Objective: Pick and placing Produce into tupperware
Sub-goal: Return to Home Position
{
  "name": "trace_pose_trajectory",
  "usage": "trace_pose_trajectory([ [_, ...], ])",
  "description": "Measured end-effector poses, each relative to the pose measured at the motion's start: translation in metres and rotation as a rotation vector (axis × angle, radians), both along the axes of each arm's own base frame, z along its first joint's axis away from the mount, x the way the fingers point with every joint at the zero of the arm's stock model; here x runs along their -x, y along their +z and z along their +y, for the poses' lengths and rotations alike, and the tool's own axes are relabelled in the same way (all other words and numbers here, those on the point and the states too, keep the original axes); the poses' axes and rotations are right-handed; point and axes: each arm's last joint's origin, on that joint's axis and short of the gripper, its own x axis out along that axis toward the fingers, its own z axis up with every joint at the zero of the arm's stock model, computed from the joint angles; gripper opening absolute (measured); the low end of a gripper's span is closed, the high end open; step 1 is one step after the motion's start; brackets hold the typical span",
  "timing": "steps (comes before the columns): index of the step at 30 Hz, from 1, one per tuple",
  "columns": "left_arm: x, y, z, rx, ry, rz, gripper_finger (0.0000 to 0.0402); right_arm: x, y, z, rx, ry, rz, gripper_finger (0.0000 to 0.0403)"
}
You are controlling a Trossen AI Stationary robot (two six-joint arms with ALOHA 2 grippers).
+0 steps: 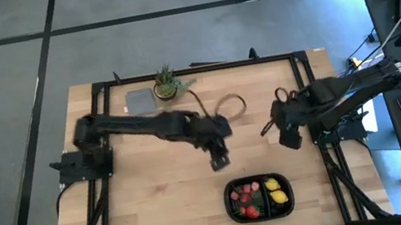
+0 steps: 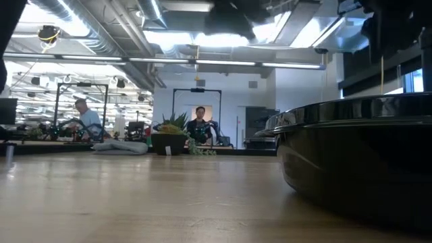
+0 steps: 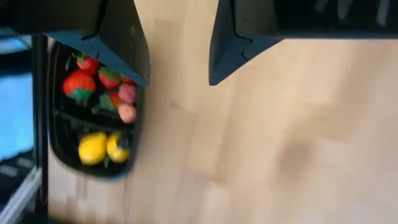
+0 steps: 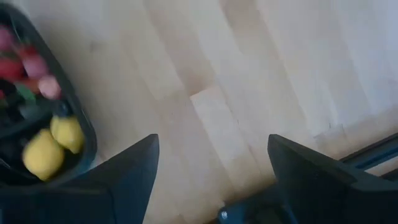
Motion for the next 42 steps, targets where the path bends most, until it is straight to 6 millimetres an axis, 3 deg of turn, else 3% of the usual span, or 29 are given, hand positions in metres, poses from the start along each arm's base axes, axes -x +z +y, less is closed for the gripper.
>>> trace_pose_trajectory([
  [7,0.063,0.087,0.044,-0.122,0.001,-0.225,0.0161,0.021,0.026,-0.026,0.008,-0.036,-0.249,0.0303],
  [10,0.092,0.115,0.062,-0.192,0.003,-0.309,0.0158,0.022,0.041,-0.035,0.137,-0.03,-0.427,0.0303],
  [14,0.127,0.139,0.08,-0.294,0.012,-0.386,0.0152,0.027,0.06,-0.045,0.435,-0.089,-0.588,0.0303],
  [17,0.151,0.141,0.092,-0.344,0.044,-0.405,0.0148,0.035,0.069,-0.05,0.555,-0.158,-0.643,0.0303],
  [21,0.184,0.128,0.106,-0.395,0.105,-0.428,0.0148,0.048,0.078,-0.056,0.632,-0.215,-0.688,0.0303],
  [28,0.244,0.083,0.117,-0.426,0.202,-0.484,0.0158,0.073,0.082,-0.062,0.74,-0.324,-0.712,0.0303],
  [34,0.28,0.033,0.115,-0.422,0.243,-0.614,0.0161,0.084,0.048,-0.061,0.766,-0.326,-0.763,0.0303],
  [42,0.312,-0.026,0.111,-0.402,0.389,-0.695,0.015,0.103,0.006,-0.06,0.775,-0.37,-0.928,0.0303],
])
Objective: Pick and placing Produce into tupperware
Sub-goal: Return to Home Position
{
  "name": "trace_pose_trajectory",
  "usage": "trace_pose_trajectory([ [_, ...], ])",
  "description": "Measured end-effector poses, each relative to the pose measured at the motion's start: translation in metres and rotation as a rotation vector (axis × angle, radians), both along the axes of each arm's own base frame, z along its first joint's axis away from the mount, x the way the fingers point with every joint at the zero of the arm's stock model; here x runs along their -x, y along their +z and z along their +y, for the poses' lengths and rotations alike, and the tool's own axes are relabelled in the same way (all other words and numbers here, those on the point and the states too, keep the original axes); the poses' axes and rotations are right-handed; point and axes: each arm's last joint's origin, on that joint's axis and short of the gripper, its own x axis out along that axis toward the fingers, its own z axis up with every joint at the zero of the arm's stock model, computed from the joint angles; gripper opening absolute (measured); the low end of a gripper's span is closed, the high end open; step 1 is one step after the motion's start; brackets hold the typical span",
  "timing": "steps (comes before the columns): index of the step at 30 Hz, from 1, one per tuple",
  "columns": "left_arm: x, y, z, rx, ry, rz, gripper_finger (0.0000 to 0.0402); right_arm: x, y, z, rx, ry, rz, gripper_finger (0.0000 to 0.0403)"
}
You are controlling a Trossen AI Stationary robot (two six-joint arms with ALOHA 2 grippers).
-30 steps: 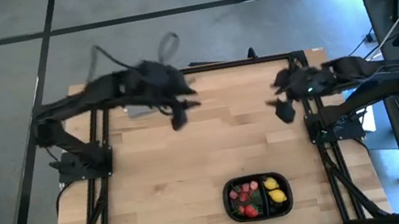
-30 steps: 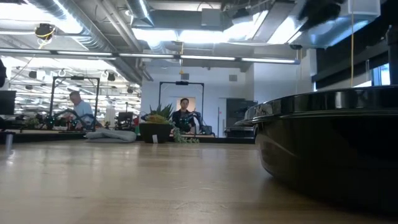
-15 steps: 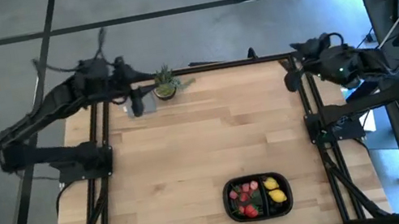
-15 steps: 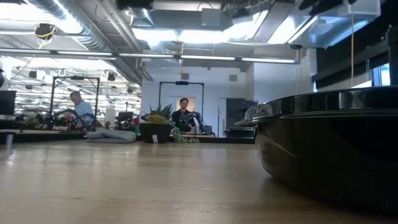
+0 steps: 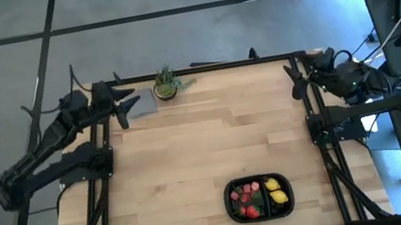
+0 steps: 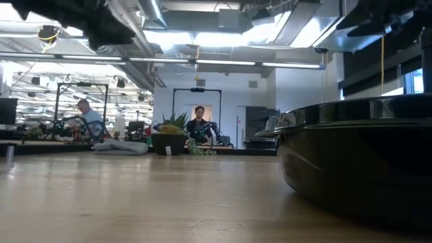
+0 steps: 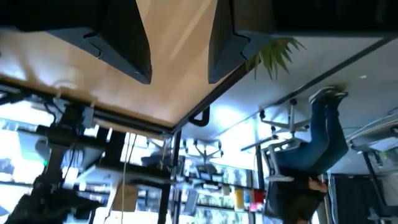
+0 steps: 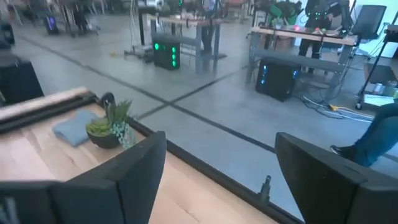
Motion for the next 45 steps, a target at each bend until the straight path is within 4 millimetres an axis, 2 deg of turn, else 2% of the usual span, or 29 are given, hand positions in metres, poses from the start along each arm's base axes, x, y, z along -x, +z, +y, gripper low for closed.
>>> trace_pose_trajectory([
  [9,0.017,-0.045,-0.006,0.019,-0.003,-0.166,0.0153,0.024,-0.032,0.002,0.013,0.002,-0.194,0.0303],
  [17,0.023,-0.07,-0.007,0.062,0.006,-0.195,0.0161,0.034,-0.053,0.003,0.015,0.035,-0.302,0.0303],
  [25,0.026,-0.088,-0.006,0.083,0.019,-0.239,0.0151,0.025,-0.069,0.002,0.013,0.036,-0.265,0.0303],
  [36,0.029,-0.116,-0.004,0.115,0.016,-0.334,0.0155,0.015,-0.082,0.002,-0.004,0.035,-0.321,0.0303],
  [45,0.029,-0.115,-0.005,0.126,-0.012,-0.345,0.0159,0.005,-0.097,0.001,0.002,0.036,-0.399,0.0303],
])
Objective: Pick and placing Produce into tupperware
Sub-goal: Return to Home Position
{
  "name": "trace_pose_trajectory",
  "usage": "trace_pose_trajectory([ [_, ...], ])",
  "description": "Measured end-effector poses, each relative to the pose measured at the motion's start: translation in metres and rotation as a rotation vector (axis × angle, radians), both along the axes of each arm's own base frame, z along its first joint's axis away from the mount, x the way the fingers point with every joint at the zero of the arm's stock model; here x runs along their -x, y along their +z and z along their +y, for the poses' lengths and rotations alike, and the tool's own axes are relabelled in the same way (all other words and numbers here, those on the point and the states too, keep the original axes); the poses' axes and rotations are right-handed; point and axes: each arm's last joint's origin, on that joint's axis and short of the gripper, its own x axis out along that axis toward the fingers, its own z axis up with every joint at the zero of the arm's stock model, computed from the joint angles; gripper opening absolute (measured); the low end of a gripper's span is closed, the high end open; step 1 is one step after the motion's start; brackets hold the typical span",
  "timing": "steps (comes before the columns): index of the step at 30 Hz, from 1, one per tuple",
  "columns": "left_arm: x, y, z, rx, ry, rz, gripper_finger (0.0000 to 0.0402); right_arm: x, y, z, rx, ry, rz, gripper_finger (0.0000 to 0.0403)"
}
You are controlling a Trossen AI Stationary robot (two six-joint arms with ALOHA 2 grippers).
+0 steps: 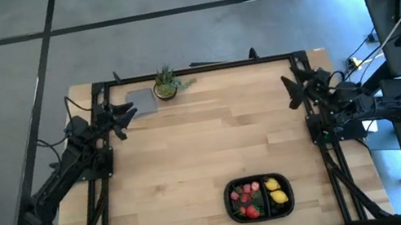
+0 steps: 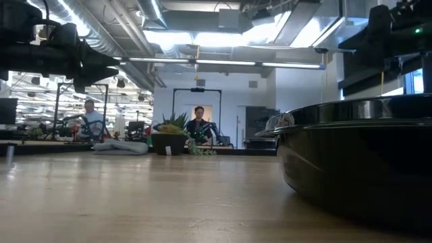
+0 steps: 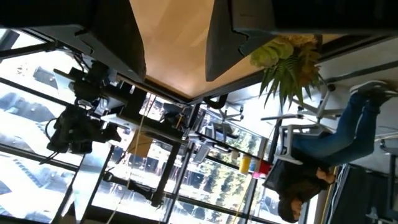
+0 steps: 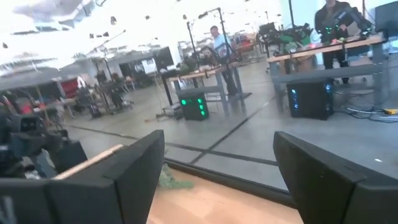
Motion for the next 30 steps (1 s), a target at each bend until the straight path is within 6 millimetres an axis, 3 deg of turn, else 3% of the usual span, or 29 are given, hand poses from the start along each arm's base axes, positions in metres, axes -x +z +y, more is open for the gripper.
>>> trace_pose_trajectory([
  [11,0.0,0.0,0.0,-0.015,0.01,0.011,0.0147,-0.011,-0.025,0.001,0.067,0.063,-0.17,0.0303],
  [20,0.0,-0.001,0.001,-0.022,0.027,0.018,0.0159,-0.007,-0.015,0.002,0.116,0.07,-0.256,0.0303],
  [25,0.001,-0.003,0.002,-0.061,0.067,0.062,0.016,-0.007,-0.014,0.002,0.149,0.076,-0.239,0.0303],
  [30,0.001,-0.003,0.002,-0.061,0.068,0.072,0.0153,-0.013,-0.021,0.004,0.178,0.191,-0.143,0.0303],
])
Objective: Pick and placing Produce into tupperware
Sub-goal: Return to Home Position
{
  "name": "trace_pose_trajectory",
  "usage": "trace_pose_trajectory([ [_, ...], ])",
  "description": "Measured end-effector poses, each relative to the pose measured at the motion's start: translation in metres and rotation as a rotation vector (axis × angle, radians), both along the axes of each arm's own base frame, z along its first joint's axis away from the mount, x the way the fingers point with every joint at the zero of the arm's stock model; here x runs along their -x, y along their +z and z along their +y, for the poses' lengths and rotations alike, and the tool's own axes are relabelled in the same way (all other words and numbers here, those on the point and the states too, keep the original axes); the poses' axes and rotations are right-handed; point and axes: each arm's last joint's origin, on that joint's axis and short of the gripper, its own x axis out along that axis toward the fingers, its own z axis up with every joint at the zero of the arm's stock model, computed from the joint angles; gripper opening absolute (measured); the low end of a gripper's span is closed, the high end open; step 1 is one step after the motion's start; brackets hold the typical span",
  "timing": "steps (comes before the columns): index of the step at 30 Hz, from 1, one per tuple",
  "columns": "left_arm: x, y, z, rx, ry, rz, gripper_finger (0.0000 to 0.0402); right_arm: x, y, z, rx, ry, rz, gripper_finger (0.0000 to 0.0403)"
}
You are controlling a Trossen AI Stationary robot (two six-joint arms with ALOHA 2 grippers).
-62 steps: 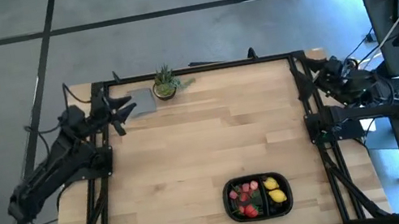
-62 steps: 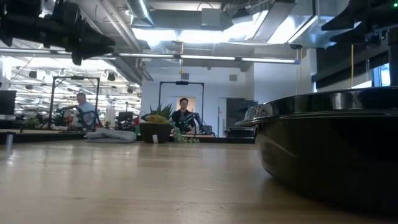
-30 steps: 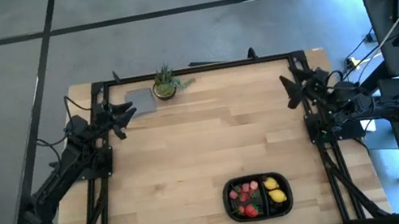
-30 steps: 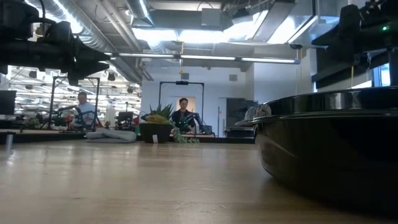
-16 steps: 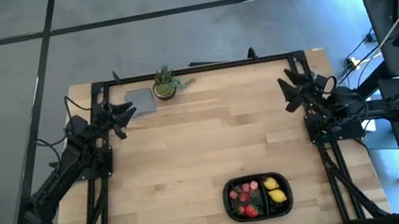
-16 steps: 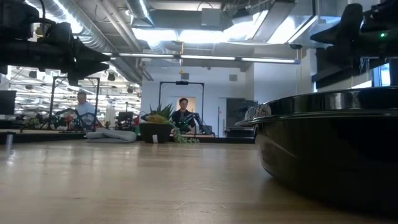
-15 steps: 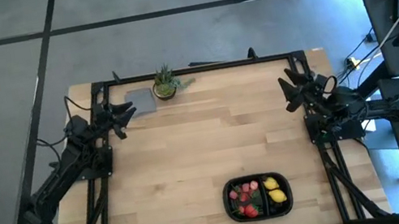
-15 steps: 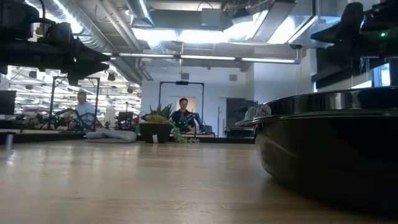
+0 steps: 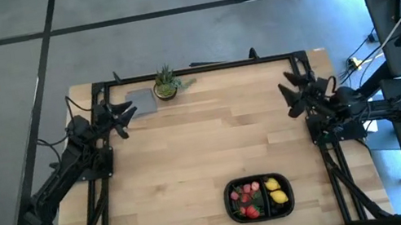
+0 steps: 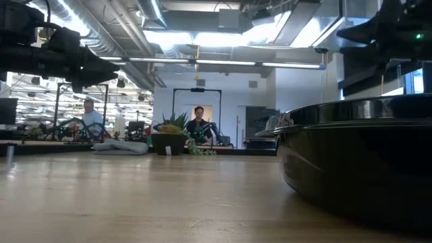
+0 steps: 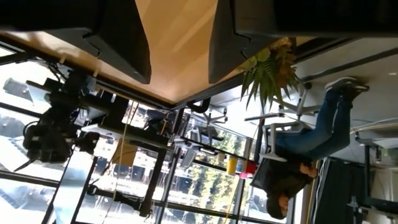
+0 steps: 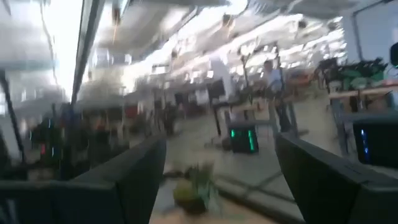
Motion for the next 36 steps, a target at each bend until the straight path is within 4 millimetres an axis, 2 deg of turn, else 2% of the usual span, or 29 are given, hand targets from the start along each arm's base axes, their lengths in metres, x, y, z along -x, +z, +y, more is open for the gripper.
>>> trace_pose_trajectory([
  [3,0.0,0.0,0.0,0.0,0.0,0.0,0.015,-0.003,-0.008,0.0,-0.007,0.018,0.093,0.0303],
  [11,0.0,0.0,0.0,0.0,0.0,0.0,0.0152,-0.006,-0.018,0.0,-0.03,0.024,0.19,0.0303],
  [15,0.0,0.0,0.0,0.001,0.0,0.0,0.0157,-0.008,-0.03,0.0,-0.036,0.028,0.318,0.0303],
  [36,0.0,0.0,0.0,0.001,-0.001,0.0,0.015,-0.008,-0.03,0.0,-0.059,0.033,0.308,0.0303],
])
